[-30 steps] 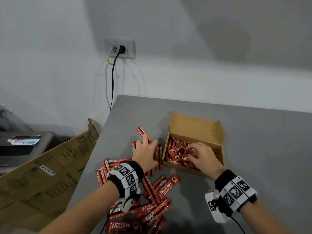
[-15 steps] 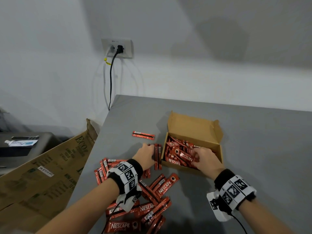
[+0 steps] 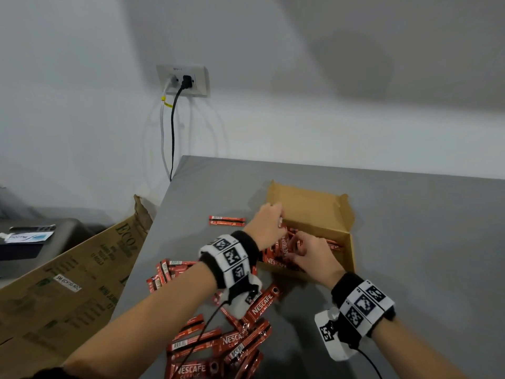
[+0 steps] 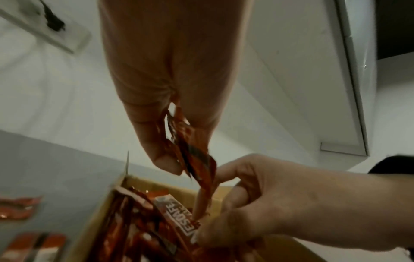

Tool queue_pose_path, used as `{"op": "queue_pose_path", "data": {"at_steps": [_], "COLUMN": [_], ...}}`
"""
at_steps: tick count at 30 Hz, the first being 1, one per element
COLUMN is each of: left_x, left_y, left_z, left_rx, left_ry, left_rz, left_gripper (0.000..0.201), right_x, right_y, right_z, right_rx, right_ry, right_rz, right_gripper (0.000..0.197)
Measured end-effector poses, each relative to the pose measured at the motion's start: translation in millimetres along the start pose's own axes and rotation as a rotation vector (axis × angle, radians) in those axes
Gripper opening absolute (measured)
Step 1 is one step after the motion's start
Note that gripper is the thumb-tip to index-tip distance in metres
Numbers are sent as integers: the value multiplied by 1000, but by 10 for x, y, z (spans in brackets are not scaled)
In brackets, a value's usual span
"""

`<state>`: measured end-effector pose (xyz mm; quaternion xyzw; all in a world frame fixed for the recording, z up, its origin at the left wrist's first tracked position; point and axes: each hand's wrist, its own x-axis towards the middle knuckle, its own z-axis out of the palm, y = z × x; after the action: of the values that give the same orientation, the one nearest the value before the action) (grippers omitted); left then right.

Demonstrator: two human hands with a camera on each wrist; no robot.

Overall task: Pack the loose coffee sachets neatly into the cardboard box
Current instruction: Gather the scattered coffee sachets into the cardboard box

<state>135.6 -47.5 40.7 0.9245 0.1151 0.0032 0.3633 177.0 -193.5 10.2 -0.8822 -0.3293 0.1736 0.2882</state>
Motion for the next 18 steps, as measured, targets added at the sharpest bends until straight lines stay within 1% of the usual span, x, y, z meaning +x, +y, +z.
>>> {"op": "queue_pose_path", "data": {"at_steps": [2, 5, 6, 8, 10, 11, 13, 16, 18], "left_x": [96, 118, 111, 100, 85, 80, 61, 30, 9], "left_y": [8, -16, -29, -51, -52, -50, -44, -77, -137], "left_z": [134, 236, 254, 269, 257, 254, 241, 191, 159], "left_rx": [66, 206, 235, 271, 286, 301, 349, 388, 385], "left_ry": [-70, -104, -97, -62, -25, -9, 23, 70, 85], "left_rz": [-23, -18, -1, 35, 51, 59, 82, 106, 90], "left_gripper": [19, 15, 16, 19, 22, 22, 20, 21, 26], "right_x": [-7, -55, -77, -102, -103, -94, -77, -59, -54], "right_y": [61, 233, 285, 370, 405, 417, 420, 397, 386], "right_z": [-8, -153, -201, -239, -204, -175, -138, -156, -214], "right_rx": [-35, -114, -167, -291, -332, -327, -319, -315, -294], "right_ry": [-4, 42, 42, -18, -94, -105, -89, -55, -29], "right_rz": [-22, 69, 110, 170, 207, 216, 207, 178, 164], "right_gripper": [18, 13, 14, 18, 24, 25, 21, 5, 13]}}
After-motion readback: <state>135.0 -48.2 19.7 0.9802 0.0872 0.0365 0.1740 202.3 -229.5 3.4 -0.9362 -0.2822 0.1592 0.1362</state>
